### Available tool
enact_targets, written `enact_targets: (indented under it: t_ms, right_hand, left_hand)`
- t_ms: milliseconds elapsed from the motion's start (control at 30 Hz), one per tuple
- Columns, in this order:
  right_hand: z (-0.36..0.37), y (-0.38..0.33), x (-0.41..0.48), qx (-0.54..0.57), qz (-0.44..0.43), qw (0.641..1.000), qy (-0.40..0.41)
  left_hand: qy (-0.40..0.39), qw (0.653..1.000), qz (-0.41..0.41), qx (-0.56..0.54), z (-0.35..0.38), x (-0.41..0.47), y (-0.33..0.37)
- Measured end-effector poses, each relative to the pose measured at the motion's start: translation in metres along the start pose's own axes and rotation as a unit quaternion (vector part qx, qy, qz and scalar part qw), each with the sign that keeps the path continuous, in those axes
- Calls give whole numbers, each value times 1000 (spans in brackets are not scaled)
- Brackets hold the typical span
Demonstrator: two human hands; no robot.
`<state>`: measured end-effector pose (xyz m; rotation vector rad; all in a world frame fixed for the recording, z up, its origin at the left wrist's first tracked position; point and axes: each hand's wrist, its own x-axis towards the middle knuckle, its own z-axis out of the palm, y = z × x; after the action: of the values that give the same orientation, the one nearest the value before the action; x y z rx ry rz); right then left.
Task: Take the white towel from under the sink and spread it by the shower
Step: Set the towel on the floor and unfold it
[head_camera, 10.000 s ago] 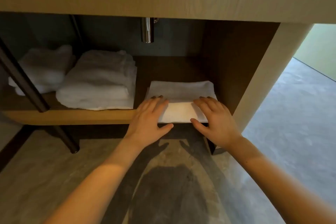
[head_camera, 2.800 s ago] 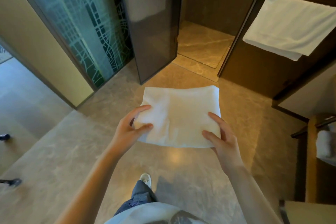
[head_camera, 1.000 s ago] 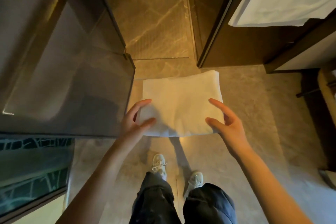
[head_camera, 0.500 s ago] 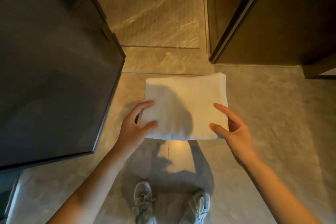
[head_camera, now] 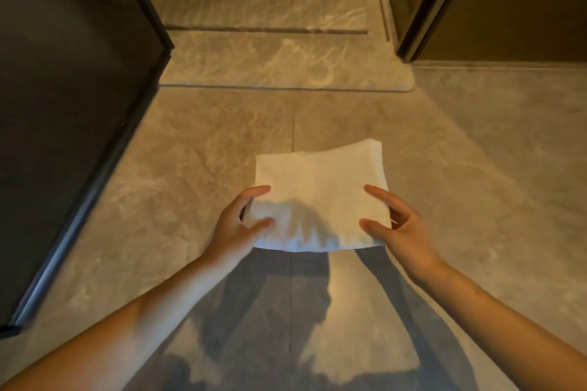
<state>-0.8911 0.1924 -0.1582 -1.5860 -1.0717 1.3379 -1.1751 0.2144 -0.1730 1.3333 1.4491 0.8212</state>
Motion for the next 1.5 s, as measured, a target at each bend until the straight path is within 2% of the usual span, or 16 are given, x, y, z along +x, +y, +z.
enact_targets:
  t_ms: [133,267,333,367,400,467,533,600,700,800,933,1233,1433,1500]
  right_hand:
    - [4,51,12,-34,5,999,-1]
    - [3,69,7,-111,0,993,-29]
    - [3,64,10,-175,-4,983,-51]
    - [4,62,12,-236,-3,970,-51]
    - [6,59,12,-305,-4,952,-35]
    - [13,52,13,-406,-53,912,24]
    - [24,42,18,-471,-153,868,41]
    - [36,37,26,-512,-210,833,16]
    - [51,46,40,-549,-216,807,-30]
    - [57,62,53,-584,-206,783,-54]
    - [59,80,64,-609,-196,767,-53]
    - [59,84,71,-609,-201,766,-49]
    - [59,76,68,-597,-196,774,-72]
    - [55,69,72,-573,-197,790,-97]
  left_hand:
    - [-12,1000,-9,18,15,0,-53]
    - [-23,998,-53,7,16,1,-74]
    - [-32,993,-44,108,14,7,-74]
    - [-28,976,-24,215,13,9,-70]
    - [-7,945,4,327,13,9,-65]
    - [34,885,69,459,18,9,-54]
    - [17,865,156,477,27,10,-43]
    - [-40,850,217,479,40,15,-41]
    - [-89,822,255,501,51,32,-47]
    - [-101,816,252,510,50,52,-57]
    - [-104,810,238,526,54,60,-76]
    - [-98,813,247,518,54,66,-81]
    - [-126,818,229,512,51,66,-74]
    - [-159,830,216,489,41,75,-71]
